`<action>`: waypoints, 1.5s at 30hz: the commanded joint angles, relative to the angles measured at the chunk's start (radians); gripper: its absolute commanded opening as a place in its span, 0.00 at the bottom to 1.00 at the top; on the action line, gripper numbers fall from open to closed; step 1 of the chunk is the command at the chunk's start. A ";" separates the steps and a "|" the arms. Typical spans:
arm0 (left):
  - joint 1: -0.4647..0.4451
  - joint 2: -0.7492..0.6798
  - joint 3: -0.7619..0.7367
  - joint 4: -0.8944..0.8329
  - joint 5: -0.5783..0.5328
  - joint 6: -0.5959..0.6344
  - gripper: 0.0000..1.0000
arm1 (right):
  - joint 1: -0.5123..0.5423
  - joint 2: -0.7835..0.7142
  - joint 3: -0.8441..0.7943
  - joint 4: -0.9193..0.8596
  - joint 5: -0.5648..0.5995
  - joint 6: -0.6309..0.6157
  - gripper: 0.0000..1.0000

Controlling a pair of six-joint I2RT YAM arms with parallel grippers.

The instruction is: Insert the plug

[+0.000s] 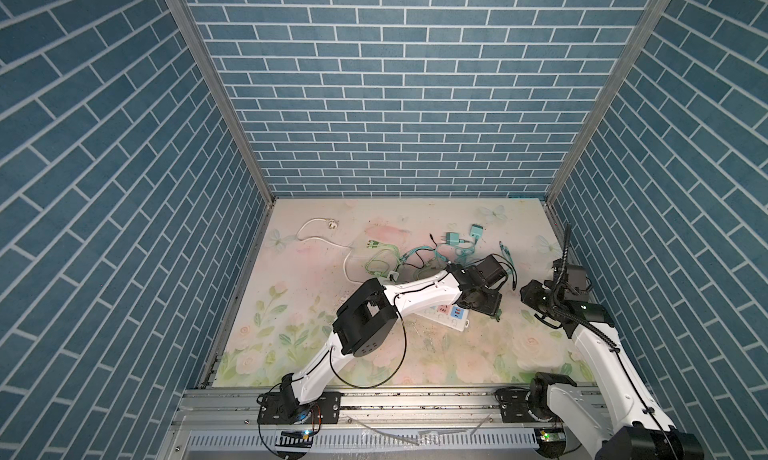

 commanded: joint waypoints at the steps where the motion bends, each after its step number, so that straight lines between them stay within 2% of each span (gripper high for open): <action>1: -0.017 0.036 0.052 -0.045 -0.040 -0.047 0.63 | -0.046 -0.018 0.000 -0.003 -0.072 -0.035 0.37; 9: -0.044 0.163 0.245 -0.157 -0.043 -0.063 0.62 | -0.096 -0.034 -0.017 0.034 -0.161 -0.035 0.36; 12: -0.050 0.183 0.276 -0.182 -0.052 -0.069 0.61 | -0.100 -0.043 -0.025 0.046 -0.176 -0.035 0.36; 18: -0.052 0.202 0.255 -0.194 -0.047 -0.098 0.59 | -0.104 -0.062 -0.033 0.057 -0.209 -0.035 0.36; 27: -0.039 0.206 0.241 -0.239 -0.108 -0.098 0.56 | -0.105 -0.078 -0.036 0.071 -0.246 -0.036 0.36; 32: -0.017 0.129 0.086 -0.178 -0.134 -0.118 0.55 | -0.104 -0.090 -0.042 0.079 -0.262 -0.036 0.36; 36: -0.001 0.078 0.037 -0.194 -0.192 -0.113 0.55 | -0.103 -0.093 -0.042 0.084 -0.277 -0.036 0.36; 45: 0.001 0.085 0.084 -0.217 -0.235 -0.087 0.53 | -0.105 -0.098 -0.045 0.094 -0.297 -0.038 0.36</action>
